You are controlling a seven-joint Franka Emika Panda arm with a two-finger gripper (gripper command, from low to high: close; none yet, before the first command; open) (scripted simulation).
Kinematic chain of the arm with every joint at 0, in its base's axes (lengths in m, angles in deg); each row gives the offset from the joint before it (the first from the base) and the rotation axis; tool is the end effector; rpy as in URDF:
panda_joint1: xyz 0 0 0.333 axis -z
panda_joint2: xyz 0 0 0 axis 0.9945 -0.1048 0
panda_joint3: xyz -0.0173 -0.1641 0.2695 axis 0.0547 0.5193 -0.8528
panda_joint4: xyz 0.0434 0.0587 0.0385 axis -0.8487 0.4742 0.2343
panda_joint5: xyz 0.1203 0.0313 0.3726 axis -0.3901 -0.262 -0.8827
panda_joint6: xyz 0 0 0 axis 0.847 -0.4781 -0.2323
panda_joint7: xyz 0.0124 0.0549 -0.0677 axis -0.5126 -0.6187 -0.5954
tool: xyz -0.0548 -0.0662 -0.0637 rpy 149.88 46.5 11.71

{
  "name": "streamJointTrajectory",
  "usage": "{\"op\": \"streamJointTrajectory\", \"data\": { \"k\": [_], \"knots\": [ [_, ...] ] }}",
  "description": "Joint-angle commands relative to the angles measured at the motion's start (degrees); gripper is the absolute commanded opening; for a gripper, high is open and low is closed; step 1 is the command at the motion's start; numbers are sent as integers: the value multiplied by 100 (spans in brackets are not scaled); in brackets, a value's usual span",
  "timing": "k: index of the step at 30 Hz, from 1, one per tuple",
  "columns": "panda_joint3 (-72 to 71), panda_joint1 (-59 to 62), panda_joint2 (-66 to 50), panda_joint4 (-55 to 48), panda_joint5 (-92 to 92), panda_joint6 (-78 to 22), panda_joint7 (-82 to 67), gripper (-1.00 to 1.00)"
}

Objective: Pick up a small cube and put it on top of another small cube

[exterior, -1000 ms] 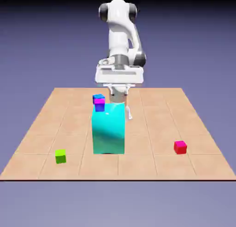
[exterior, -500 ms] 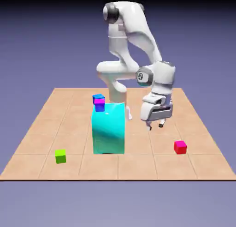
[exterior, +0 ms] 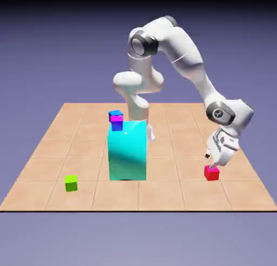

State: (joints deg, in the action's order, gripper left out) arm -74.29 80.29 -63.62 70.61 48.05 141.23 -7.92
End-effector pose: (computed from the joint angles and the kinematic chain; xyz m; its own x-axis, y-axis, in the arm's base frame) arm 0.3404 0.3801 0.1816 0.6569 0.6871 -0.3104 0.7511 -0.5608 0.3484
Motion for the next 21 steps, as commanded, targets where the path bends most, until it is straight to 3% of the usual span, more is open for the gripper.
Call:
{"op": "streamJointTrajectory", "data": {
  "k": [1, 4, 7, 8, 13, 21],
  "knots": [
    [-153, -10, -208, -118, 155, -193, -26, 0],
    [-350, -22, -476, -271, 355, -443, -60, 0],
    [250, -167, -1085, -179, 1086, 51, 317, 0],
    [250, -167, -1085, -179, 1086, 51, 318, -100],
    [-391, 83, -374, -460, 167, -495, 14, -100],
    [1170, 597, 1286, -263, -1440, -1191, 737, -100]
  ]
}}
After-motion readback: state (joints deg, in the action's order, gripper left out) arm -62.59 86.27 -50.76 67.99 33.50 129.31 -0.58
